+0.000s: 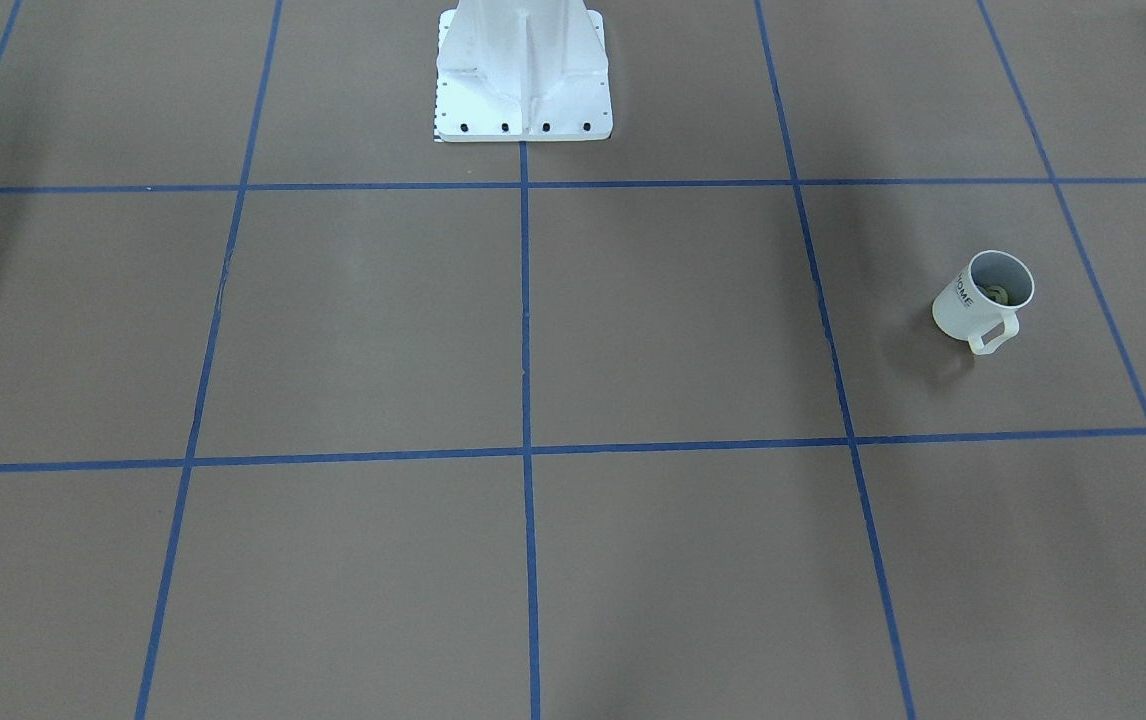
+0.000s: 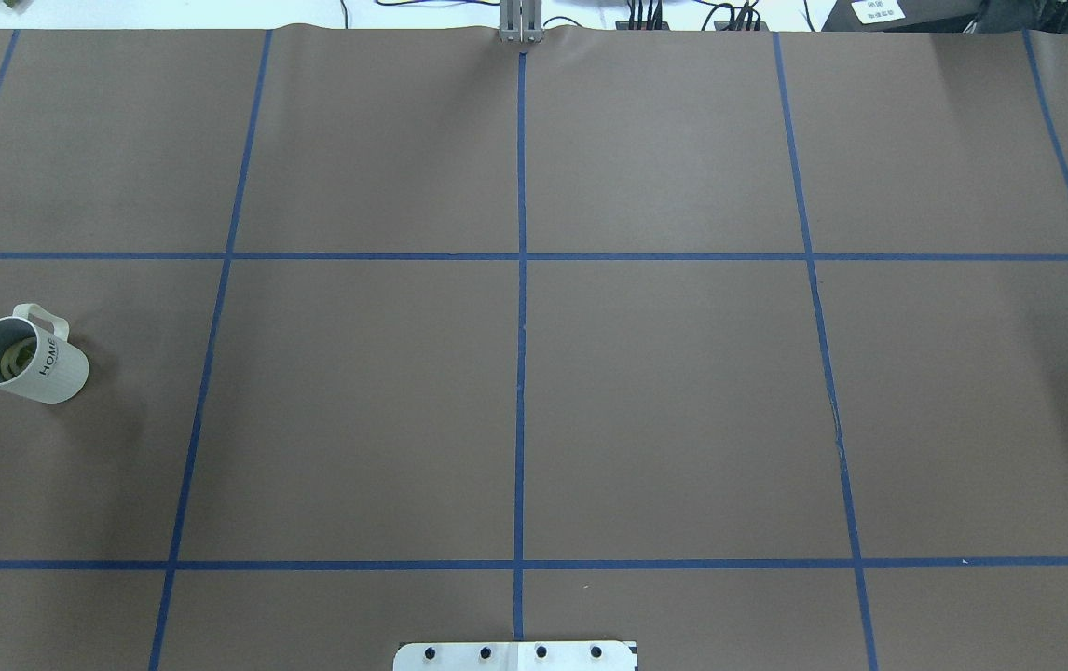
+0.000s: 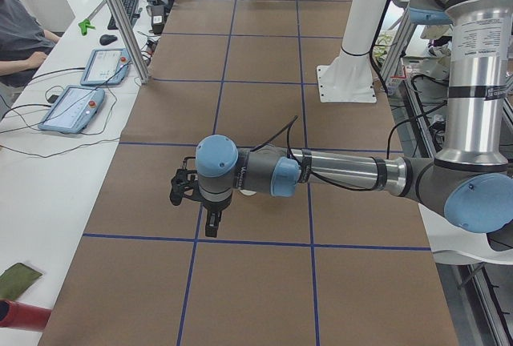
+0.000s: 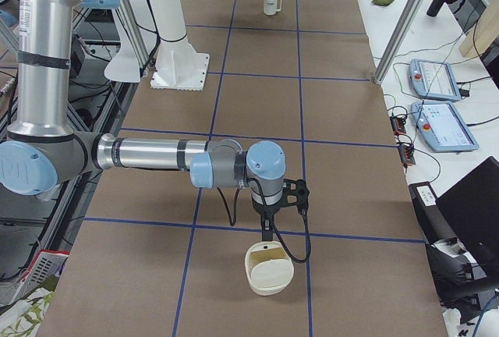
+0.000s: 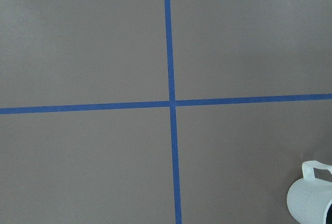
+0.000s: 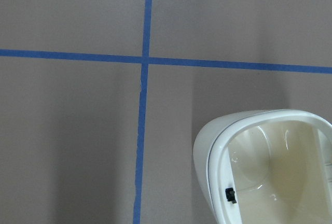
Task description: Left arm hands cup to right arm to dump lemon
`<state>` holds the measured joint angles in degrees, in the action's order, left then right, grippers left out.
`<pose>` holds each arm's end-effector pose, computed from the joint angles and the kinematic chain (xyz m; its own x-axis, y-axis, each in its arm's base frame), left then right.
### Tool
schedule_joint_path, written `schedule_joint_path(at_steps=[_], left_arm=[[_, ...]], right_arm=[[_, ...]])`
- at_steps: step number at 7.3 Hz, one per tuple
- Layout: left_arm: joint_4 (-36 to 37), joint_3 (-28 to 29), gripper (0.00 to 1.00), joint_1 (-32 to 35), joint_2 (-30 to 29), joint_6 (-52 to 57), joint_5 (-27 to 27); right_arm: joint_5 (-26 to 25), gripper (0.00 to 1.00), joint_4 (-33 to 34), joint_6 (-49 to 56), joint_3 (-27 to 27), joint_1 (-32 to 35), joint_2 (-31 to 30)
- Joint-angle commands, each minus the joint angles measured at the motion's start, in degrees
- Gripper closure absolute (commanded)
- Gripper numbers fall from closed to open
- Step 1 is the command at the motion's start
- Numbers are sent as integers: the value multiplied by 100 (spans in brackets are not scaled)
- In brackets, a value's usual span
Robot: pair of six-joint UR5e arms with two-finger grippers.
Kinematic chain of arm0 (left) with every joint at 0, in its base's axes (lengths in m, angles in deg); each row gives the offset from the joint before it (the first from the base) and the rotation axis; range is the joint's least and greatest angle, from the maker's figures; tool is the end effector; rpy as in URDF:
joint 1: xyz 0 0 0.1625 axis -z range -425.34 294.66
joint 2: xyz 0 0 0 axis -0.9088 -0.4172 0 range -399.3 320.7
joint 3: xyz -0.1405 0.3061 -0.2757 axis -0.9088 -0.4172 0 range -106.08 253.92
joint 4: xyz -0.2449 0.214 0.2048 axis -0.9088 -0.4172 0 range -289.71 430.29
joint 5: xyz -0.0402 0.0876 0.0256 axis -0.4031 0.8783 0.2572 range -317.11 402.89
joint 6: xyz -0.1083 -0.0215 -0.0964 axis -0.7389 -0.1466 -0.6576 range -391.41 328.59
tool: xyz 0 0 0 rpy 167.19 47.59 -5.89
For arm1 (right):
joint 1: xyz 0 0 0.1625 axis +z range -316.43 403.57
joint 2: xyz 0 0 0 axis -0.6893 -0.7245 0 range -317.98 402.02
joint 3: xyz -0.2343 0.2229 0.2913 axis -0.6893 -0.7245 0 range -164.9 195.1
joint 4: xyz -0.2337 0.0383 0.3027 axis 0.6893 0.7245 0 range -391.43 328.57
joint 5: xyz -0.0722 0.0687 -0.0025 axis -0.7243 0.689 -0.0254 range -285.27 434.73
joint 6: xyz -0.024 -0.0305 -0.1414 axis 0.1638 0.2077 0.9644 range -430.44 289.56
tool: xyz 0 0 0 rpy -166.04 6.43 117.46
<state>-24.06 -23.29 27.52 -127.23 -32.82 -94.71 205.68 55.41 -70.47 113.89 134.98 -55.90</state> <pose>-0.0479 -0.4561 0.6463 0.6782 0.0636 -0.7322 0.0658 0.9870 0.1467 0.0472 -0.4067 0.6916 0.7562 -0.0269 0.6538 -0.0251 0.9972 0.0701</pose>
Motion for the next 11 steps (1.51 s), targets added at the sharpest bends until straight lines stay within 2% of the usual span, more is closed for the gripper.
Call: schedule_joint_path(at_steps=[1, 3, 4, 6, 7, 8, 10, 11], left_arm=[[-14, -34, 0, 4, 4, 9, 5], [-83, -61, 0, 4, 47, 0, 14], [-93, -61, 0, -14, 30, -26, 5], [-154, -122, 0, 21, 39, -35, -47], [-407, -79, 0, 21, 56, -35, -48], [-757, 34, 0, 21, -74, -44, -30], [-1881, 236, 0, 21, 161, -87, -65], [-2033, 351, 0, 21, 144, -88, -65]], right_arm=[[27, 0, -9, -6, 9, 0, 0], [53, 0, -26, -15, 62, 0, 44], [-86, 0, -235, 99, 96, 0, 9], [-96, 0, -1331, 109, 44, 0, -17], [-35, 0, -1753, 91, 79, 0, -52], [357, 0, -1932, 91, 10, 0, -79], [431, 0, -1951, 100, 26, 0, -79], [423, 0, -1960, 91, 53, 0, -79]])
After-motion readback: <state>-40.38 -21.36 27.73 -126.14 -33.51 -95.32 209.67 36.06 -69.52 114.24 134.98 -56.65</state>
